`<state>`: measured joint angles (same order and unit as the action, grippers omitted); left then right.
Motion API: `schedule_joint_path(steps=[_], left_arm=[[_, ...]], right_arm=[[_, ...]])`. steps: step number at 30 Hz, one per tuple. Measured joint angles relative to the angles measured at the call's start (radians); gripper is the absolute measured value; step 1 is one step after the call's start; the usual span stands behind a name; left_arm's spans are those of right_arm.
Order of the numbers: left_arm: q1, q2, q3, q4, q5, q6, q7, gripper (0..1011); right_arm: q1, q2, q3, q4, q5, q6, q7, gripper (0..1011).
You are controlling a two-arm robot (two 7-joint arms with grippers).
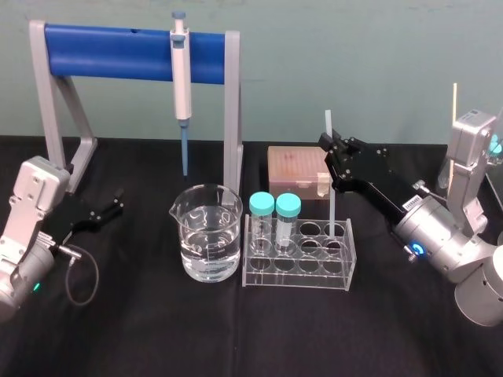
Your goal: Pick up the stirring rod with one hand, then place it down.
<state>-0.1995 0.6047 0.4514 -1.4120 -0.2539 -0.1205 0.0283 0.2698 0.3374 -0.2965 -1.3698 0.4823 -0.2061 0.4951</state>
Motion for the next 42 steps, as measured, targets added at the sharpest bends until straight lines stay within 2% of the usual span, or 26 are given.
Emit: schedule_joint_path(steps=[27, 42], left_arm=[[0.000, 0.000, 0.000, 0.000, 0.000, 0.000, 0.000, 1001], [0.000, 0.000, 0.000, 0.000, 0.000, 0.000, 0.000, 1000]], right_arm=[[0.007, -0.029, 0.004, 0.078, -0.025, -0.019, -0.007, 71], [-0.007, -0.033, 0.008, 0.093, -0.038, -0.007, -0.018, 72]])
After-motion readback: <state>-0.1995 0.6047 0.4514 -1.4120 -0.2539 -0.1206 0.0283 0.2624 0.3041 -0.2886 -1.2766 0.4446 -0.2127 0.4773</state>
